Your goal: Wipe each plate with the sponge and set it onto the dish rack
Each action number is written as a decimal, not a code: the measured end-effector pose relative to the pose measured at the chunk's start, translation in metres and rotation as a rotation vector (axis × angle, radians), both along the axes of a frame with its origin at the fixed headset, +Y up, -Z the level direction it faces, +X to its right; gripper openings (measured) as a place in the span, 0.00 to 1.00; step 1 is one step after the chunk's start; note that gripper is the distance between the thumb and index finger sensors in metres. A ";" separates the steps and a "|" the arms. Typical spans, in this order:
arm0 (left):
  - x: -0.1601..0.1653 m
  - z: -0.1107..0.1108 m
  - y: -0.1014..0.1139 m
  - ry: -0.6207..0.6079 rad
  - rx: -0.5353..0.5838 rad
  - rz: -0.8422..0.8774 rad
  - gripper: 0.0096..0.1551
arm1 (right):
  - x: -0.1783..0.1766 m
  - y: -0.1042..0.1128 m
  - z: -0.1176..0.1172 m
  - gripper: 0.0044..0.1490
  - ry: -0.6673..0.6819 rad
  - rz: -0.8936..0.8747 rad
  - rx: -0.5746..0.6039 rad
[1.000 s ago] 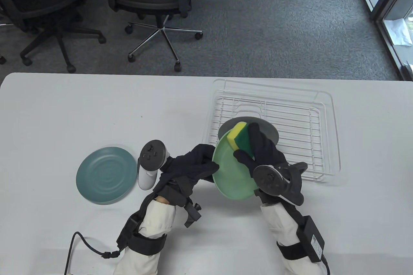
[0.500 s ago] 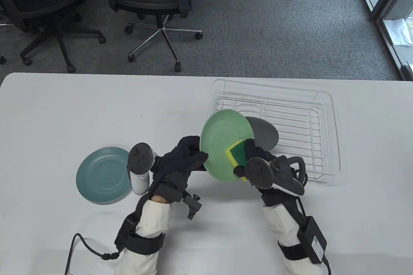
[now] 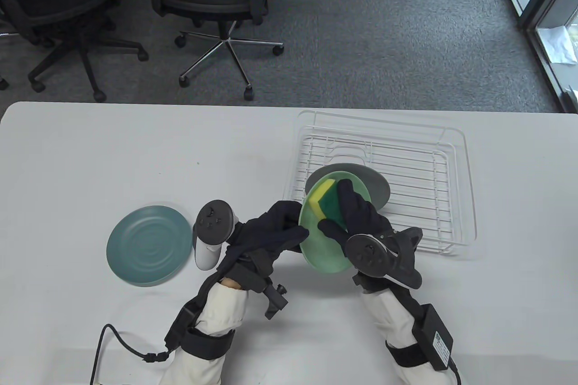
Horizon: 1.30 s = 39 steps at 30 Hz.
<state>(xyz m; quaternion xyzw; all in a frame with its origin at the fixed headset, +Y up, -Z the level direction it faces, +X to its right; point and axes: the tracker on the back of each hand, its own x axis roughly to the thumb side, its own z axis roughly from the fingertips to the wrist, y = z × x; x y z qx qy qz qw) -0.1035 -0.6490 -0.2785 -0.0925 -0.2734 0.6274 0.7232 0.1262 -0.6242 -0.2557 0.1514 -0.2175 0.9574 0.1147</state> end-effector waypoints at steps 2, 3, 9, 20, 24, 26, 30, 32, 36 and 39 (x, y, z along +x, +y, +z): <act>0.000 0.000 0.000 -0.004 0.001 0.000 0.35 | 0.007 -0.003 -0.004 0.53 -0.051 -0.011 0.020; -0.001 0.000 0.000 -0.003 -0.004 0.008 0.35 | 0.011 -0.004 -0.006 0.53 -0.082 -0.002 0.022; -0.011 -0.004 -0.005 0.062 -0.061 0.076 0.35 | 0.024 -0.009 -0.013 0.53 -0.196 0.053 0.027; -0.045 -0.013 -0.018 0.326 -0.186 0.274 0.40 | 0.049 0.001 -0.010 0.52 -0.073 -0.344 -0.061; -0.052 -0.016 -0.025 0.358 -0.240 0.358 0.39 | 0.047 -0.001 -0.011 0.52 -0.007 -0.414 -0.137; -0.054 -0.017 -0.027 0.362 -0.255 0.378 0.38 | 0.044 -0.002 -0.011 0.51 0.034 -0.436 -0.185; -0.053 -0.017 -0.029 0.348 -0.266 0.393 0.38 | 0.034 -0.008 -0.013 0.52 0.115 -0.536 -0.242; -0.054 -0.019 -0.029 0.346 -0.260 0.381 0.37 | 0.033 -0.009 -0.013 0.52 0.125 -0.557 -0.206; -0.052 -0.020 -0.033 0.342 -0.269 0.343 0.36 | 0.035 -0.010 -0.013 0.52 0.164 -0.664 -0.183; -0.050 -0.021 -0.036 0.376 -0.250 0.232 0.35 | 0.039 -0.011 -0.013 0.51 0.194 -0.753 -0.201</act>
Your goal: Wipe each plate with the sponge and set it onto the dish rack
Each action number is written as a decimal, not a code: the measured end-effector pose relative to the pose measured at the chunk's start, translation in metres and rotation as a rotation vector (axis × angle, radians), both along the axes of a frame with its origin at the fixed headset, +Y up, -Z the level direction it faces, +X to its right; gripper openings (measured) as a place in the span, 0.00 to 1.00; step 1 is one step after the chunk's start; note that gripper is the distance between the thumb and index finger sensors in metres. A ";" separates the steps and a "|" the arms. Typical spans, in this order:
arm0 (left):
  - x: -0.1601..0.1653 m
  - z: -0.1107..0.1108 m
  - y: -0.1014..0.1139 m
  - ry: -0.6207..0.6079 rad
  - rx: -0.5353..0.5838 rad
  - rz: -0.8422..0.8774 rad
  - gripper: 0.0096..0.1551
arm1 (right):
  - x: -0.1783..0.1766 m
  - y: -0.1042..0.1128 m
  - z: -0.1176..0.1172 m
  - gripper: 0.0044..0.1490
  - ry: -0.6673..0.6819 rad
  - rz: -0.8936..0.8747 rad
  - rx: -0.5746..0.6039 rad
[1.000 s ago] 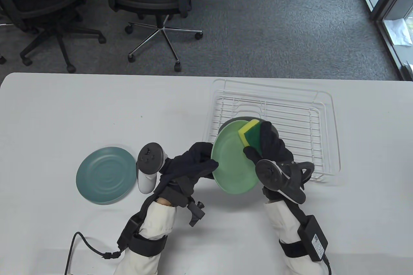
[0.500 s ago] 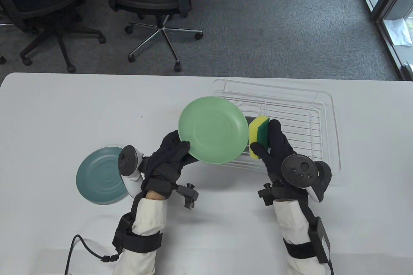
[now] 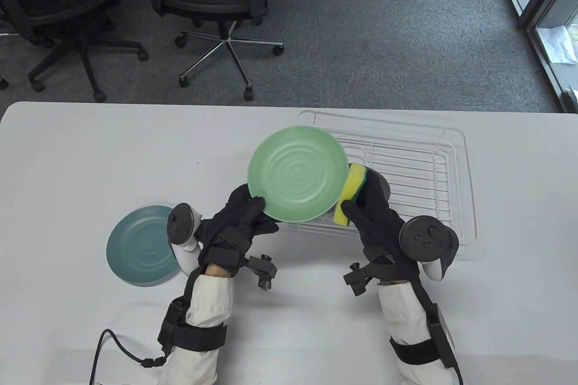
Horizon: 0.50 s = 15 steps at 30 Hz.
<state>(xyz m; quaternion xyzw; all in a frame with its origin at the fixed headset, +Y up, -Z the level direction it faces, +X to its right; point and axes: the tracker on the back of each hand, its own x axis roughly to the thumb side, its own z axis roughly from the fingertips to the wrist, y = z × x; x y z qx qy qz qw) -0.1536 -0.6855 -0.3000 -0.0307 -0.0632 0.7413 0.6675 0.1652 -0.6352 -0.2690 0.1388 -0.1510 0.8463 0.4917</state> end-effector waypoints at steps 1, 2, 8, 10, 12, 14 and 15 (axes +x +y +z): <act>0.000 -0.001 -0.002 0.003 0.006 -0.053 0.35 | 0.001 -0.001 -0.001 0.51 0.029 -0.039 -0.008; 0.001 -0.002 -0.002 0.006 0.007 -0.063 0.34 | 0.002 -0.001 -0.001 0.50 0.037 -0.054 -0.009; 0.005 -0.003 -0.006 -0.014 -0.016 -0.080 0.33 | 0.006 -0.007 -0.004 0.46 0.075 -0.248 -0.038; 0.005 -0.004 -0.006 -0.017 -0.011 -0.107 0.32 | 0.009 -0.009 -0.005 0.42 0.092 -0.298 -0.042; 0.005 -0.004 -0.006 -0.028 -0.013 -0.111 0.31 | 0.012 -0.010 -0.006 0.40 0.118 -0.345 -0.047; 0.007 -0.004 -0.006 -0.040 -0.012 -0.123 0.30 | 0.014 -0.011 -0.007 0.38 0.136 -0.394 -0.049; 0.008 -0.004 -0.005 -0.044 -0.009 -0.134 0.29 | 0.015 -0.012 -0.007 0.38 0.144 -0.416 -0.053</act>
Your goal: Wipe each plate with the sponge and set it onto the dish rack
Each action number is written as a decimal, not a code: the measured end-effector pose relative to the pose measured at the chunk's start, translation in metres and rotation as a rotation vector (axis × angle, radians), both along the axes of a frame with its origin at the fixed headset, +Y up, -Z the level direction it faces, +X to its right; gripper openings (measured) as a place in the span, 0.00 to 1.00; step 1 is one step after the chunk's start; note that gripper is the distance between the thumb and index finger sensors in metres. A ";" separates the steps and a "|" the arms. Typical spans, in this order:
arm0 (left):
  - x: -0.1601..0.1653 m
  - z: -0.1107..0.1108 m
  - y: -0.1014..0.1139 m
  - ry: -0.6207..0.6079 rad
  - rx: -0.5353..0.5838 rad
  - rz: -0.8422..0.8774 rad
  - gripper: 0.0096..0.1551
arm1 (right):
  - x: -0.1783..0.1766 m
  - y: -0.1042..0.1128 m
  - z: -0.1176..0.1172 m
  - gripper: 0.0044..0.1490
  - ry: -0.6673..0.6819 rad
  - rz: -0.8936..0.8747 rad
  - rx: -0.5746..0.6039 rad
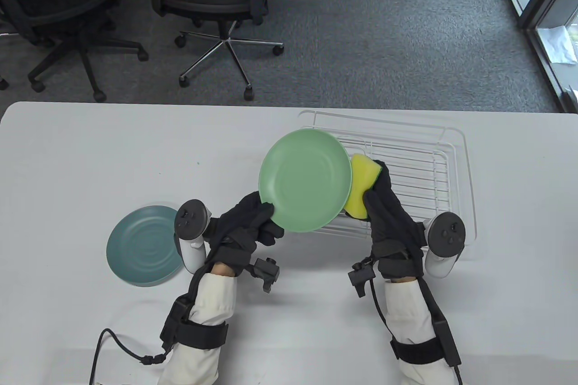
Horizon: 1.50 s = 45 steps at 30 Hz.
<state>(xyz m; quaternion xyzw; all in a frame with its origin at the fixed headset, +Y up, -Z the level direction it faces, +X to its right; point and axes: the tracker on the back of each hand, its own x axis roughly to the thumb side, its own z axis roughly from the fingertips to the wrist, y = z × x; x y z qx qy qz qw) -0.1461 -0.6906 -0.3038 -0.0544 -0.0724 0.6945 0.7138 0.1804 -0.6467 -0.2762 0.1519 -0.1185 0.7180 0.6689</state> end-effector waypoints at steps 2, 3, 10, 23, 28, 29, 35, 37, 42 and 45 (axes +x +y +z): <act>0.002 0.000 0.001 -0.027 0.011 -0.042 0.28 | 0.003 -0.002 -0.002 0.37 0.026 -0.044 -0.018; 0.003 0.000 0.001 -0.038 0.016 -0.057 0.27 | 0.004 -0.003 -0.003 0.36 0.034 -0.060 -0.023; 0.009 -0.001 0.003 -0.130 0.004 -0.101 0.26 | 0.009 -0.008 -0.008 0.36 0.074 -0.123 -0.052; 0.029 0.002 0.006 -0.347 0.011 -0.146 0.25 | -0.006 -0.021 -0.015 0.36 0.196 -0.098 -0.118; 0.038 0.007 0.013 -0.385 0.040 -0.129 0.24 | -0.025 -0.027 -0.016 0.37 0.260 -0.060 -0.143; 0.039 0.008 0.014 -0.391 0.044 -0.118 0.24 | -0.028 -0.028 -0.016 0.37 0.273 -0.053 -0.147; 0.038 0.009 0.014 -0.324 0.045 -0.032 0.23 | -0.054 -0.030 -0.010 0.38 0.279 0.052 -0.150; 0.034 0.008 0.013 -0.279 0.043 -0.020 0.23 | -0.060 -0.029 -0.008 0.38 0.266 0.097 -0.136; 0.028 0.008 0.009 -0.160 0.026 0.017 0.23 | -0.072 -0.027 -0.002 0.39 0.176 0.212 -0.067; 0.021 0.008 0.008 -0.064 0.020 0.055 0.23 | -0.078 -0.025 0.001 0.39 0.188 0.251 -0.047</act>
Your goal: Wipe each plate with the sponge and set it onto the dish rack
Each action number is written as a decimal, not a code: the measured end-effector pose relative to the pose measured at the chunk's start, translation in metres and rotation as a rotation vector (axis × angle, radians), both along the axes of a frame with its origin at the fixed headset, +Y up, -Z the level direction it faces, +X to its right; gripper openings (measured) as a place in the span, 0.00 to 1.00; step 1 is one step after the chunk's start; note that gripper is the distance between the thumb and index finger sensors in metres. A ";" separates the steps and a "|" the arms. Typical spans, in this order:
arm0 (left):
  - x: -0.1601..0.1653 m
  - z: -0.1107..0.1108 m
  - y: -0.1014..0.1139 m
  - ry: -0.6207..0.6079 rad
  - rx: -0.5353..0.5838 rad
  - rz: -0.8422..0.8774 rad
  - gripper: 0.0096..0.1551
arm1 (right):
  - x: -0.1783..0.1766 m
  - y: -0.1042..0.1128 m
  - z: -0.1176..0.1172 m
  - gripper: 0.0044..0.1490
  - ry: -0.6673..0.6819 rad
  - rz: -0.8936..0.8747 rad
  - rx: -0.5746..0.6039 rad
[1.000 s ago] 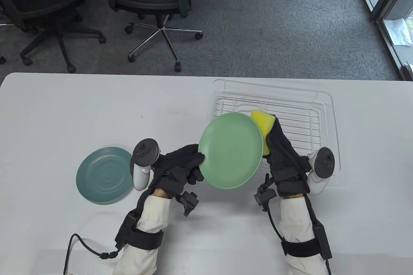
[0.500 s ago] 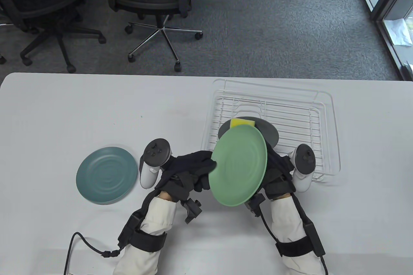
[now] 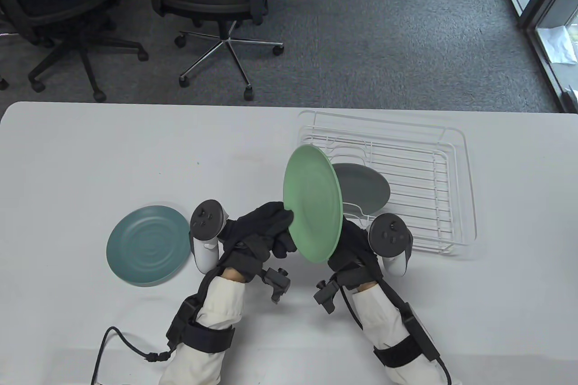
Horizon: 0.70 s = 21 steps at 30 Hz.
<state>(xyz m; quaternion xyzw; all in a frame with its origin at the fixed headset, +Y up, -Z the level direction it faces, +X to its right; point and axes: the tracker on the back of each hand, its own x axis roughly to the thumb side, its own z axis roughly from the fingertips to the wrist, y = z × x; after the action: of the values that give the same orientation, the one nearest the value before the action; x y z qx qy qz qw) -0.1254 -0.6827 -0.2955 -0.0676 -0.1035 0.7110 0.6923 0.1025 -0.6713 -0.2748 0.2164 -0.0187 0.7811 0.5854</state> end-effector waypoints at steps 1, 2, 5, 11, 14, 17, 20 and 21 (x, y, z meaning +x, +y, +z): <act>-0.002 0.000 0.000 0.019 -0.002 0.009 0.23 | -0.001 0.000 0.000 0.39 0.010 -0.004 -0.005; -0.005 0.000 0.000 0.047 0.000 0.017 0.23 | -0.002 0.001 0.001 0.39 0.027 -0.014 -0.014; -0.014 -0.001 0.001 0.109 0.015 0.016 0.23 | -0.002 0.004 0.003 0.39 0.080 -0.074 -0.059; -0.027 -0.004 -0.004 0.196 0.008 0.009 0.23 | 0.002 0.019 0.013 0.41 0.086 -0.113 -0.104; -0.028 -0.005 -0.006 0.216 0.011 -0.039 0.23 | 0.008 0.029 0.020 0.41 -0.003 -0.057 -0.065; -0.028 -0.005 -0.007 0.225 0.017 -0.090 0.24 | 0.015 0.041 0.027 0.40 -0.111 0.008 0.029; -0.026 -0.006 -0.008 0.223 0.027 -0.135 0.24 | 0.024 0.050 0.032 0.40 -0.206 0.046 0.112; -0.025 -0.007 -0.008 0.218 0.030 -0.153 0.24 | 0.027 0.052 0.034 0.40 -0.240 0.058 0.139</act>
<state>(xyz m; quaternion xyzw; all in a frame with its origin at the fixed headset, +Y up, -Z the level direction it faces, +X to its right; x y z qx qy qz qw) -0.1504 -0.6910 -0.3020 0.0126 -0.0330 0.6576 0.7525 0.1292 -0.6190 -0.2412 0.1621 -0.1363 0.8149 0.5396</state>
